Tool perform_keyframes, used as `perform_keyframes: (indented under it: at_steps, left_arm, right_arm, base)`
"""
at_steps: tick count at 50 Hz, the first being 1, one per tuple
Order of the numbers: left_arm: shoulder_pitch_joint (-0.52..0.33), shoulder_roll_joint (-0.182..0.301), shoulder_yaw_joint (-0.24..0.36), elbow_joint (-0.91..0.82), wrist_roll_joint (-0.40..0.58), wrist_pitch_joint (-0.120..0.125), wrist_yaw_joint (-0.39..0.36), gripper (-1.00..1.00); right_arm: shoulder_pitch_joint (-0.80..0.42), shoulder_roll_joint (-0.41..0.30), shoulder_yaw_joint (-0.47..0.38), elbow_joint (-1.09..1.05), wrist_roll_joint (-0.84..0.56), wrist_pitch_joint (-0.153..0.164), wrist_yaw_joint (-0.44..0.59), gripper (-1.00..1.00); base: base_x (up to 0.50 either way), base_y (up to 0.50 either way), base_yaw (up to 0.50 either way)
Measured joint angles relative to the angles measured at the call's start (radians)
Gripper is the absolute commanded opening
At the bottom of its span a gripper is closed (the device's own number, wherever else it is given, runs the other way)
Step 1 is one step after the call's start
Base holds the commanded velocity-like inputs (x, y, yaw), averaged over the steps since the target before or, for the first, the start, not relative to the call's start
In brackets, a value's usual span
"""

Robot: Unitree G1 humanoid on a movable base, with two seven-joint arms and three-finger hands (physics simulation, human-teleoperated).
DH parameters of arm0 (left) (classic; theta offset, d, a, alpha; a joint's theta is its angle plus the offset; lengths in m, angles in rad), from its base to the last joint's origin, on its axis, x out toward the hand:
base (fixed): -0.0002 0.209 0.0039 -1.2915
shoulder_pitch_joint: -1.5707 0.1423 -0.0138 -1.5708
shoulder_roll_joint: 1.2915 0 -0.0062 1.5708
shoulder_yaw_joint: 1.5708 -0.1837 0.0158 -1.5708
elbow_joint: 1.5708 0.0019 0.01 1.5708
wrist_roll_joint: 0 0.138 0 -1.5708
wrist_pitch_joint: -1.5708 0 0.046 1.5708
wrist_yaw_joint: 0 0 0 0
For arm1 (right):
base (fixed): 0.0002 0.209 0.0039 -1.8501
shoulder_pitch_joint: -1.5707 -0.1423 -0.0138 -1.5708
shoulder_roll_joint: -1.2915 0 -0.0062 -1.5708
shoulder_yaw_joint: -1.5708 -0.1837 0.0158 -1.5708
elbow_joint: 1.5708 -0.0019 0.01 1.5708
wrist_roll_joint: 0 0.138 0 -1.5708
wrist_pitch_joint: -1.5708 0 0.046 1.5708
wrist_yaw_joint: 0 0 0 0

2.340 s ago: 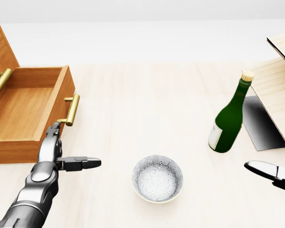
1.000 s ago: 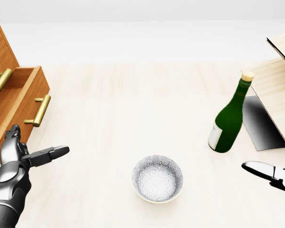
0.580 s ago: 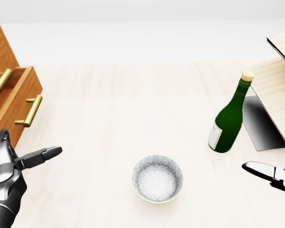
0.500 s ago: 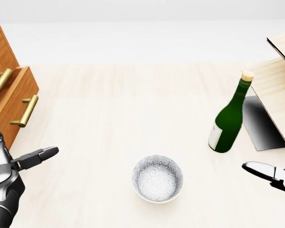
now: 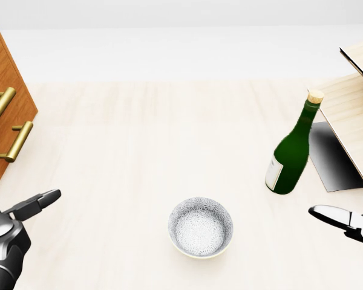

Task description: Close the bottom drawer of the cabinet.

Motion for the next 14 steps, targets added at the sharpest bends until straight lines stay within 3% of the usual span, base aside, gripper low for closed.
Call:
perform_keyframes:
  at_steps: [14]
  left_arm:
    - [0.007,-0.005,-0.002,-0.009,0.011,0.000,-0.001,1.00]
  right_arm:
    - [0.002,0.002,0.003,-0.001,-0.003,0.000,0.001,1.00]
  base:
    - [0.00,0.00,0.00]
